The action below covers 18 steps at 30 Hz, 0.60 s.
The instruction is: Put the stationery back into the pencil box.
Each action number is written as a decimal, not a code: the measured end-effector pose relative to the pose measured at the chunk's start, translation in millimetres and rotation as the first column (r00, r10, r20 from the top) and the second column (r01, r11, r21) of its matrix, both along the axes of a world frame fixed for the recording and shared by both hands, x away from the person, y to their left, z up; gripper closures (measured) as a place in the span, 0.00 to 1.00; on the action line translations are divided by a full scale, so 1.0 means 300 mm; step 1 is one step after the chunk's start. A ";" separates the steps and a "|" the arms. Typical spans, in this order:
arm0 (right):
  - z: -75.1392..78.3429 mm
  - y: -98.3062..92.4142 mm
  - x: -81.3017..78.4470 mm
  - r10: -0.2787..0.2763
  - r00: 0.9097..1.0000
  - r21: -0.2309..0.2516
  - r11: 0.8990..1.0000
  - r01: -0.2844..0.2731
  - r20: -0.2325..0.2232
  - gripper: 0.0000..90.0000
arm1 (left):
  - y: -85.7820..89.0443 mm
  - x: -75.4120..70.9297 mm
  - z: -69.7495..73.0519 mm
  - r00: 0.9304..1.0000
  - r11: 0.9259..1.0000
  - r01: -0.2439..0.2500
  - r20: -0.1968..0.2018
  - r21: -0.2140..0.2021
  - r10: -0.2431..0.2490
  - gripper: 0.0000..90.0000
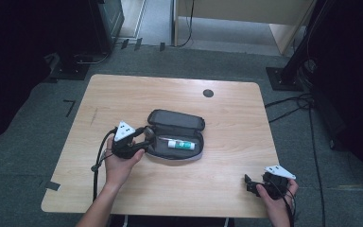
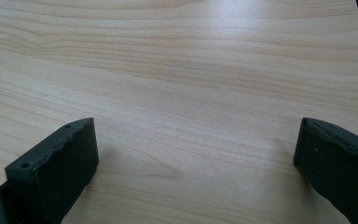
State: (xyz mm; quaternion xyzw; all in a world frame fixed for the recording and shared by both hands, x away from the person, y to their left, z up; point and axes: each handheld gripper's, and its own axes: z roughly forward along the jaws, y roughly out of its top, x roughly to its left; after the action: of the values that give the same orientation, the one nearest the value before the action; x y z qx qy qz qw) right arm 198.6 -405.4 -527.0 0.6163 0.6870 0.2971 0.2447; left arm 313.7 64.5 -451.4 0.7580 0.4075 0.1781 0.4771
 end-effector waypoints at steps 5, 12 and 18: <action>0.000 0.000 0.000 0.000 1.000 0.000 1.000 0.000 0.000 0.00 | -0.016 0.010 -0.019 1.000 0.999 -0.002 0.001 0.039 0.002 0.47; 0.000 0.000 0.000 0.000 1.000 0.000 1.000 0.000 0.000 0.00 | -0.042 0.028 -0.041 1.000 0.997 0.005 -0.015 0.075 -0.004 0.47; 0.000 0.000 0.000 0.000 1.000 0.000 1.000 0.000 0.000 0.00 | -0.073 0.058 -0.049 0.999 0.994 0.020 -0.040 0.103 -0.016 0.47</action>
State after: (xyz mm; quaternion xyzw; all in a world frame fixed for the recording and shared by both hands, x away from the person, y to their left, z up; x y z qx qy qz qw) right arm 198.6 -405.5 -527.0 0.6163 0.6870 0.2972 0.2447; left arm 331.0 42.7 -466.2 0.7887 0.4001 0.1798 0.4308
